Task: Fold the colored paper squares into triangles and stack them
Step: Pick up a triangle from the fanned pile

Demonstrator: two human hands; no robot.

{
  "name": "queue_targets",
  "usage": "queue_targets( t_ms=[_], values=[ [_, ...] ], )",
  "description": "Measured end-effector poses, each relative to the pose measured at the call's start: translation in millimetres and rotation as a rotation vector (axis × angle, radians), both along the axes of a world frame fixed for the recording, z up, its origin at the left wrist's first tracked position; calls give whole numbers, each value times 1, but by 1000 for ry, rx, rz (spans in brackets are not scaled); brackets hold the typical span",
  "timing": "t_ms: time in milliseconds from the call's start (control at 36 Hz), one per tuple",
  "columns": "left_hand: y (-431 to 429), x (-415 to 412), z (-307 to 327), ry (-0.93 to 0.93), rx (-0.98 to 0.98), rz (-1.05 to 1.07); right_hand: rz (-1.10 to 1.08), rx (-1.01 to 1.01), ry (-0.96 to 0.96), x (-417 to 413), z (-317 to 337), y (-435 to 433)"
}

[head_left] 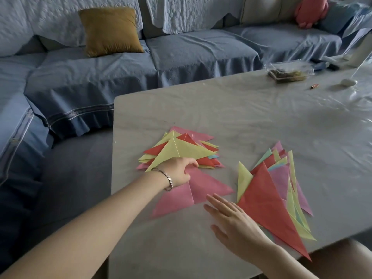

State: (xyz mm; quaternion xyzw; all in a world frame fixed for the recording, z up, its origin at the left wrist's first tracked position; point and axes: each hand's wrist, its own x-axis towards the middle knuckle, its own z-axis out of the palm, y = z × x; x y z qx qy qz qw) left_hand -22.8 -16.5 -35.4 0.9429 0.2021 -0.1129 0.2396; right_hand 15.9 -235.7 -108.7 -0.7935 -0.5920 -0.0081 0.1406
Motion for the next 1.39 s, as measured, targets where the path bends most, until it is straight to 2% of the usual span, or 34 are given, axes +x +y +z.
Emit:
queue_targets(
  t_ms=[139,222,333,500,694,861,972,1139,1222,1306,1389],
  values=[
    [-8,-4,-34,-330,289,-78,26,-33,-6,-1,-7,14],
    [-25,-20,-51,-533,314,-80,-4,-13,-34,-1,-7,19],
    [-50,-53,-67,-380,176,-60,-63,-9,6,-3,-14,22],
    [-55,-86,-88,-231,266,-115,-137,15,6,-5,-12,27],
    [-54,-104,-93,-218,231,2,-220,46,-87,7,-8,20],
    [-43,-123,-93,-294,172,42,-286,-14,-77,27,-6,-2],
    [-37,-135,-89,-331,160,137,-307,18,-97,33,-7,-12],
    [-31,-148,-86,-273,299,196,-324,-31,-30,32,-6,-10],
    [-29,-134,-79,-281,389,252,-322,34,37,36,0,-10],
    [-25,-109,-55,-178,287,363,-425,89,98,45,7,-16],
    [-22,-88,-48,-93,270,433,-620,32,171,55,19,-26]
  ],
)
